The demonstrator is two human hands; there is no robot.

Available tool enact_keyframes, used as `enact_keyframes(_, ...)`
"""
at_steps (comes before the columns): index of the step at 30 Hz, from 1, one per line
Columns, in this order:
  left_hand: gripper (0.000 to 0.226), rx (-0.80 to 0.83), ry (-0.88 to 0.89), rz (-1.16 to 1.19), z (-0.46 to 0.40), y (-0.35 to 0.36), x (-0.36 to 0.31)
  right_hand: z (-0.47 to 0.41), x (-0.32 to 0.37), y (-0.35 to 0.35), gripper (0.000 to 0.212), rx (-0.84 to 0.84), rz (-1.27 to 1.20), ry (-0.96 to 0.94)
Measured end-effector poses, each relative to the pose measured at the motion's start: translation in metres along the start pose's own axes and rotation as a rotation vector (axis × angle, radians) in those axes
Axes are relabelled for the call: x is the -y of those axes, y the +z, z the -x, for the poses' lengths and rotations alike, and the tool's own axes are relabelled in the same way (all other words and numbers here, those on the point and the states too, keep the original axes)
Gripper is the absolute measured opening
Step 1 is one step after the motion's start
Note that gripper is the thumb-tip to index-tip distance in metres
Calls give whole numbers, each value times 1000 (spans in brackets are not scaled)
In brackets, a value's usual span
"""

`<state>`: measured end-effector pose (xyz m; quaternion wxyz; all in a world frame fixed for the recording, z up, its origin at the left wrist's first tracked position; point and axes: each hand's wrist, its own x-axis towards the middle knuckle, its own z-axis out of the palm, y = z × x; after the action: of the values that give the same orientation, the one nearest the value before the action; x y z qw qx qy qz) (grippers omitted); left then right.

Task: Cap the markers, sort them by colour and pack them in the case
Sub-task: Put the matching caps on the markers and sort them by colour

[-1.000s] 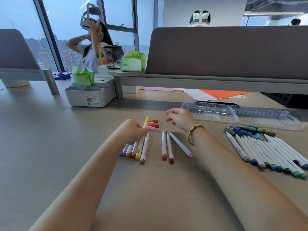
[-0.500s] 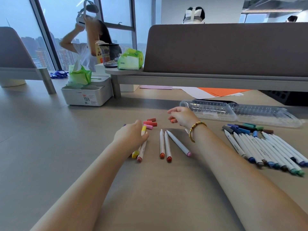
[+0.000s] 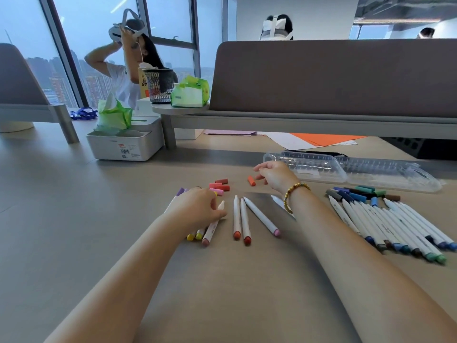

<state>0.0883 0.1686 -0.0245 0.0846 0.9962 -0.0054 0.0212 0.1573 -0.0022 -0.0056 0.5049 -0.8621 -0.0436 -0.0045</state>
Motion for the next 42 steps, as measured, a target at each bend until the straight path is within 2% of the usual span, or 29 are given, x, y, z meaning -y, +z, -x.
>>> enact_keyframes(6,45,-37,-21,-58,-2,10,-11,4,-1,-7,27,28,103,-14)
enact_keyframes(9,41,-88,-32,-66,-1,12,-21,10,-2,-10,26,29,127,-35)
enact_keyframes(14,23,-165,6,68,-1,6,-34,21,-9,-15,23,197,320,-65)
enact_keyframes(18,22,-71,76,52,2,1,-46,21,-12,-22,23,160,316,-71)
enact_keyframes(23,29,56,-7,0,4,5,-60,17,-17,-24,24,117,304,-54)
enact_keyframes(30,21,128,5,-11,0,-4,-74,14,-22,-24,25,90,291,-16)
enact_keyframes(33,31,133,-61,116,-7,-7,-62,11,-24,-25,26,70,261,-10)
enact_keyframes(36,32,99,-136,327,-11,-18,-40,10,-24,-21,25,66,244,-23)
enact_keyframes(42,30,75,-298,954,-6,-21,14,3,-13,7,20,33,248,-102)
